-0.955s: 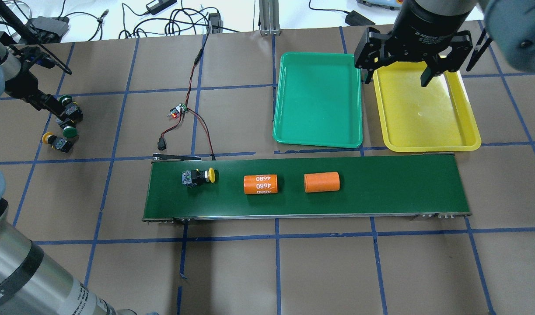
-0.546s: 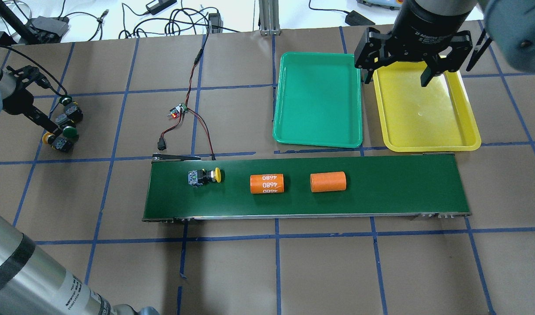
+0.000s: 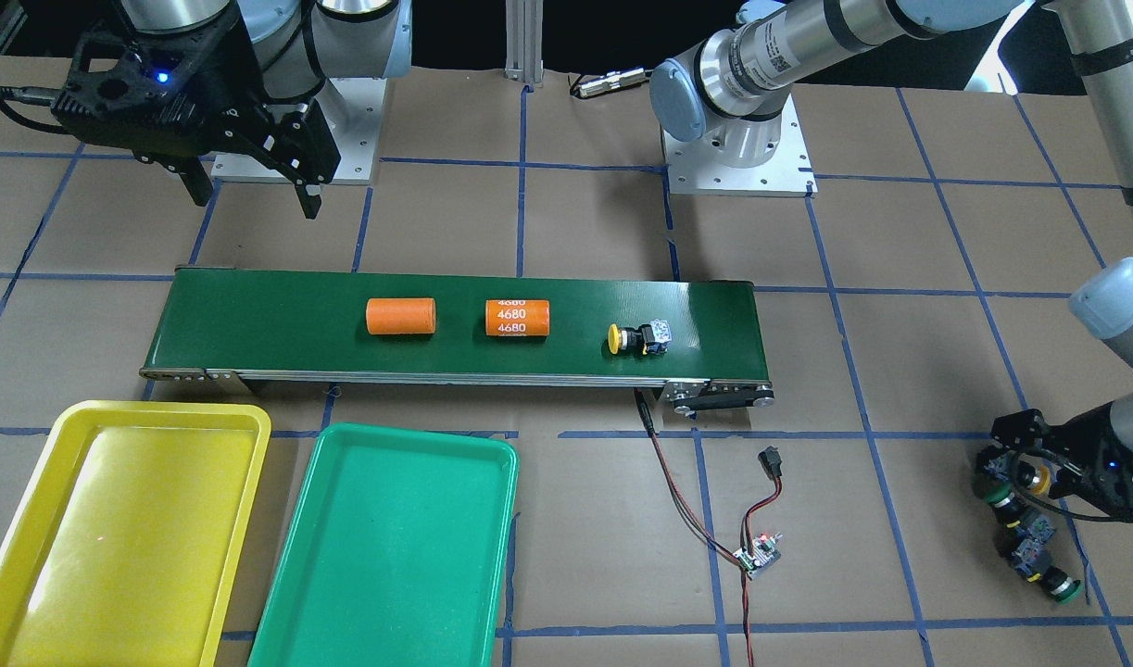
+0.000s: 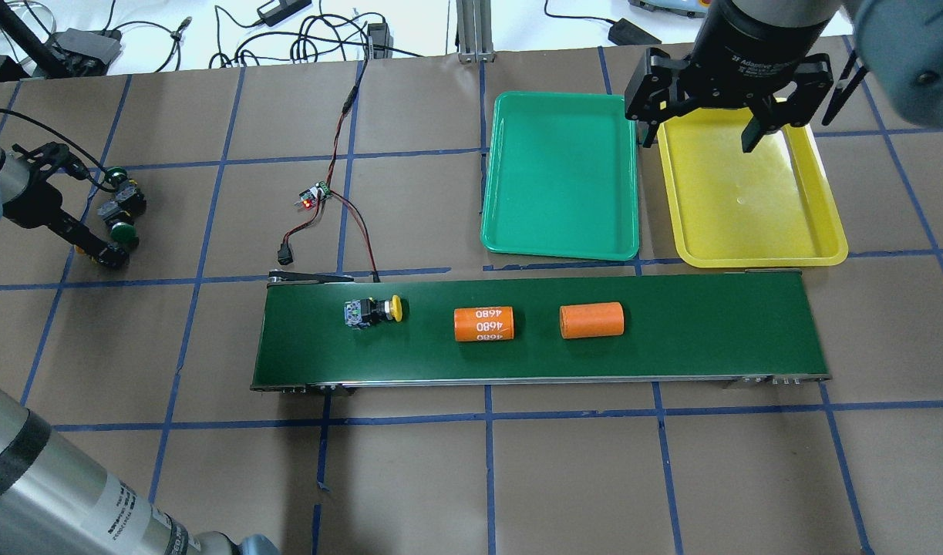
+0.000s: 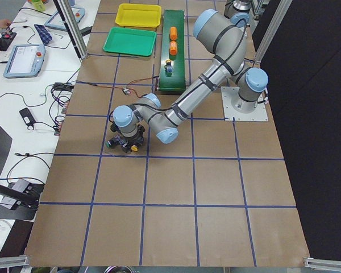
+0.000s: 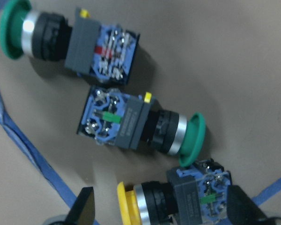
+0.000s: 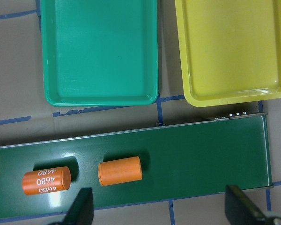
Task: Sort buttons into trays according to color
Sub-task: 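Return the left gripper to the buttons and grasp another yellow-capped button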
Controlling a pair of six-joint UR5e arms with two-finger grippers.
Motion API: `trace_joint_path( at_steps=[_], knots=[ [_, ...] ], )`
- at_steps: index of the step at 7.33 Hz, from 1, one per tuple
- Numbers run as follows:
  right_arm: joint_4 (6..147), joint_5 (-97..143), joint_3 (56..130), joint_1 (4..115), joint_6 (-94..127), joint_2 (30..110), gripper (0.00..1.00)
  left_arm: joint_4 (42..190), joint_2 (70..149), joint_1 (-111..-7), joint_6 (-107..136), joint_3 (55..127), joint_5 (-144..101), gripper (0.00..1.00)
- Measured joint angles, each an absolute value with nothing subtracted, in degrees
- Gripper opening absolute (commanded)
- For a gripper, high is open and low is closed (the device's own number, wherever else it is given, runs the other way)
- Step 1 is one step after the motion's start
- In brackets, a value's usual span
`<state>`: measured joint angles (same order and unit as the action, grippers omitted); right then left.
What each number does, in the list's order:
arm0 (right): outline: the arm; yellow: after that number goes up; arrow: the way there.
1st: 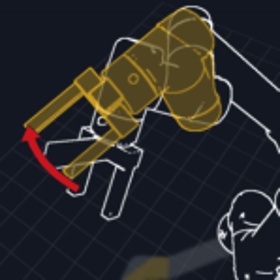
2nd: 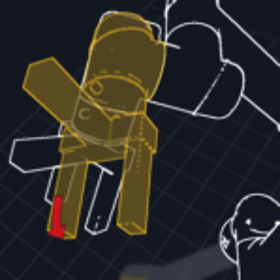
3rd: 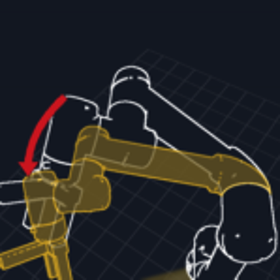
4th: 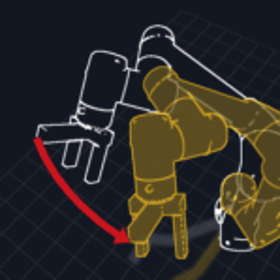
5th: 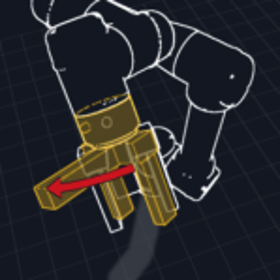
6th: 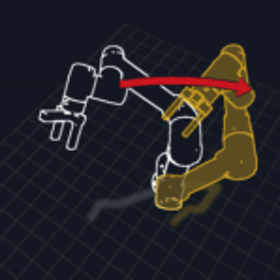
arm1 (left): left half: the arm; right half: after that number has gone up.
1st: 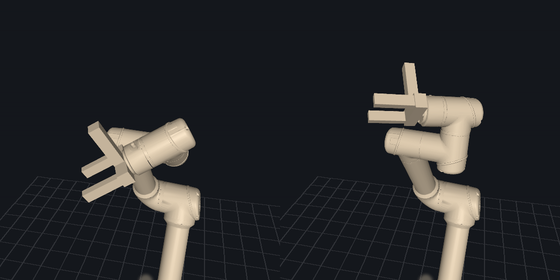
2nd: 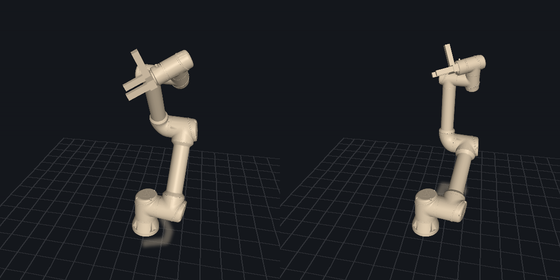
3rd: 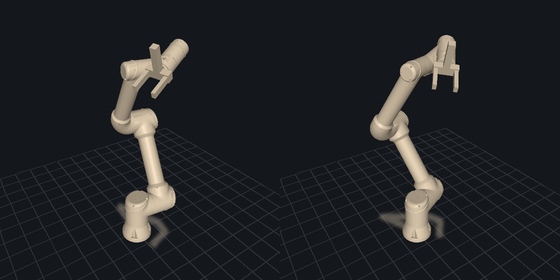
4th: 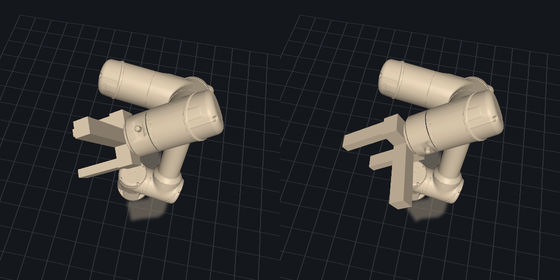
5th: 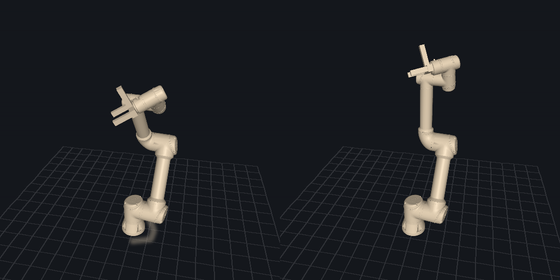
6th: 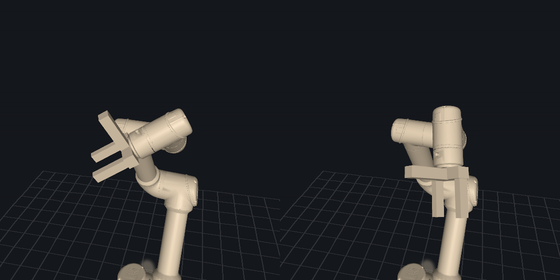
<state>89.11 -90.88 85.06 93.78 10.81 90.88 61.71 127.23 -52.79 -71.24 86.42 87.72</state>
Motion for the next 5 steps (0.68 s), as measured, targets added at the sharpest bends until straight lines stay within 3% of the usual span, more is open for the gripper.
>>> trace_joint_path(
  at_steps=[5],
  knots=[
    [89.1, -90.9, 85.1, 93.8, 10.8, 90.9, 1.00, 62.0, 125.5, -52.7, -69.6, 86.9, 87.9, 1.00]
  ],
)
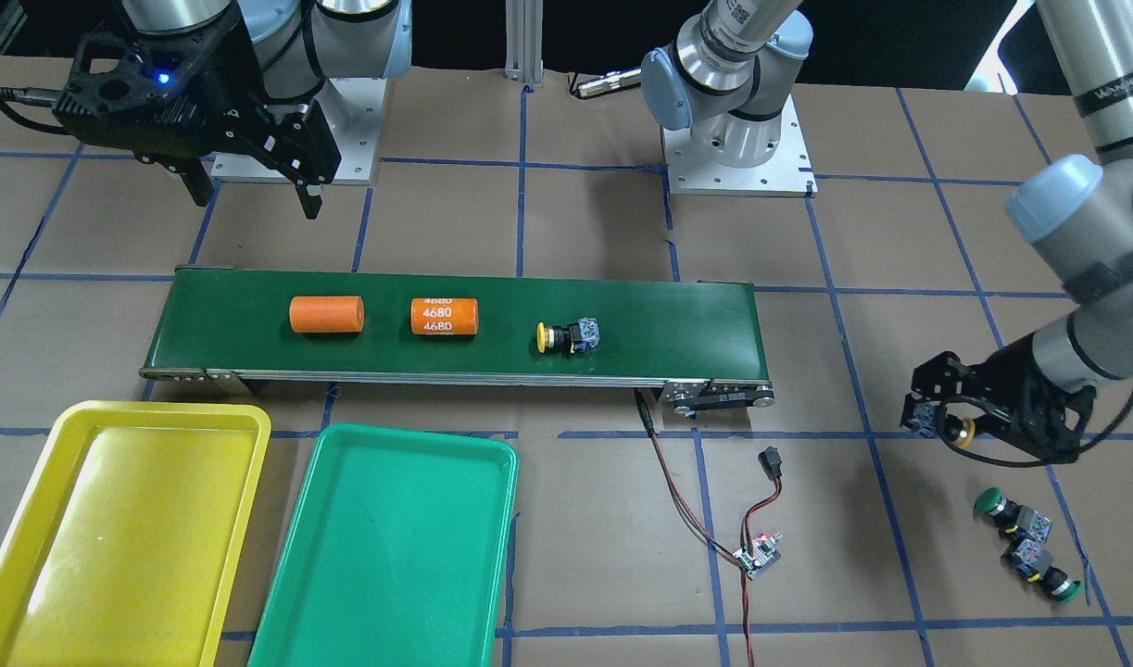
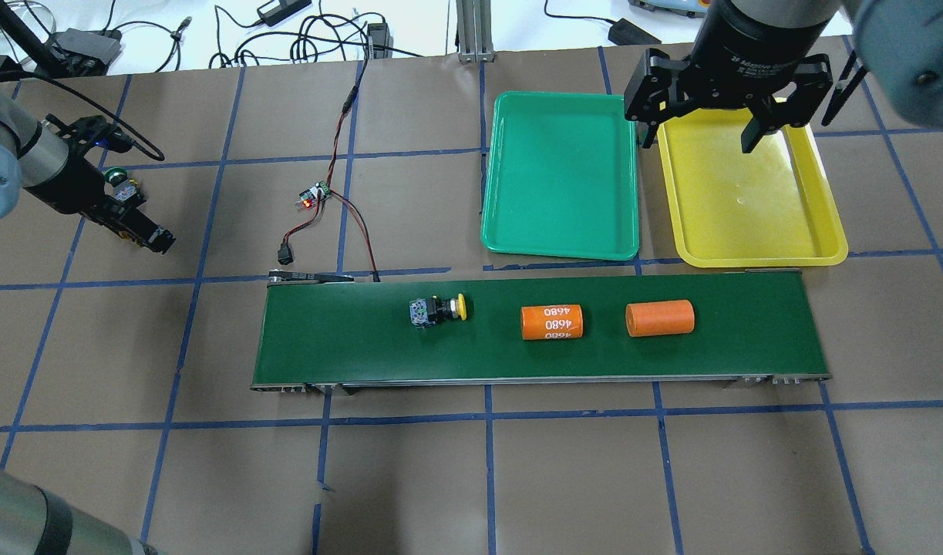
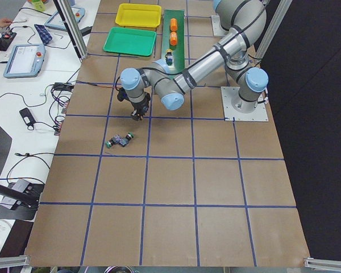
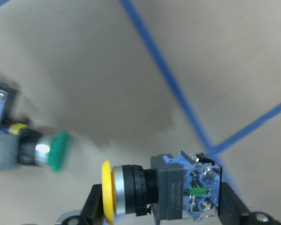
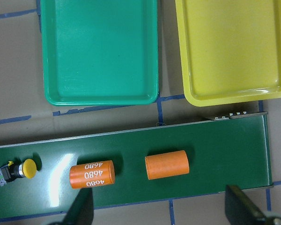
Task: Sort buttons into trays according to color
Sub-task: 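Carry the yellow-capped button onto the belt and release it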
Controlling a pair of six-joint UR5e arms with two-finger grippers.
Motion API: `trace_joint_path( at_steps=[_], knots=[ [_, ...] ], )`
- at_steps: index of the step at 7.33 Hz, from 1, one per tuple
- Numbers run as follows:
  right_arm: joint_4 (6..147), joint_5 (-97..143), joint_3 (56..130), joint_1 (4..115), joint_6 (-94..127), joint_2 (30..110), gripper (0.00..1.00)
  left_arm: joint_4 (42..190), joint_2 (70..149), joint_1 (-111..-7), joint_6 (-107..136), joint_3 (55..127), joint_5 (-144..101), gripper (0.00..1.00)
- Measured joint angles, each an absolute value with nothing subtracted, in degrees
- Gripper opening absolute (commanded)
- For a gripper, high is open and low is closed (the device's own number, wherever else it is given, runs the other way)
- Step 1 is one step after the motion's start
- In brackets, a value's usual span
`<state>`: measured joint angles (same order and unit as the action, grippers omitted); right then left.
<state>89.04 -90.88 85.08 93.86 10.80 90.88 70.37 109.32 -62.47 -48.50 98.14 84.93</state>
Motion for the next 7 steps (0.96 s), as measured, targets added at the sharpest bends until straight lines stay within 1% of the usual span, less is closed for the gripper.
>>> trace_joint_path(
  at_steps=[2, 4, 5, 6, 7],
  knots=[
    [89.1, -90.9, 85.1, 93.8, 10.8, 90.9, 1.00, 70.8, 100.8, -69.2, -29.9, 105.8, 85.1, 0.28],
    [89.0, -90.9, 85.1, 93.8, 10.8, 90.9, 1.00, 69.9, 94.9, -78.1, -12.8, 113.2, 85.4, 0.28],
    [89.0, -90.9, 85.1, 93.8, 10.8, 90.9, 1.00, 68.0, 94.0, -81.6, -6.3, 116.2, 85.2, 0.49],
    [89.0, -90.9, 85.1, 93.8, 10.8, 90.9, 1.00, 65.0, 94.4, -84.2, -2.1, 118.3, 85.1, 0.97],
    [89.0, -90.9, 85.1, 93.8, 10.8, 90.9, 1.00, 62.2, 95.0, -85.8, 0.8, 119.5, 84.9, 1.00]
  ],
)
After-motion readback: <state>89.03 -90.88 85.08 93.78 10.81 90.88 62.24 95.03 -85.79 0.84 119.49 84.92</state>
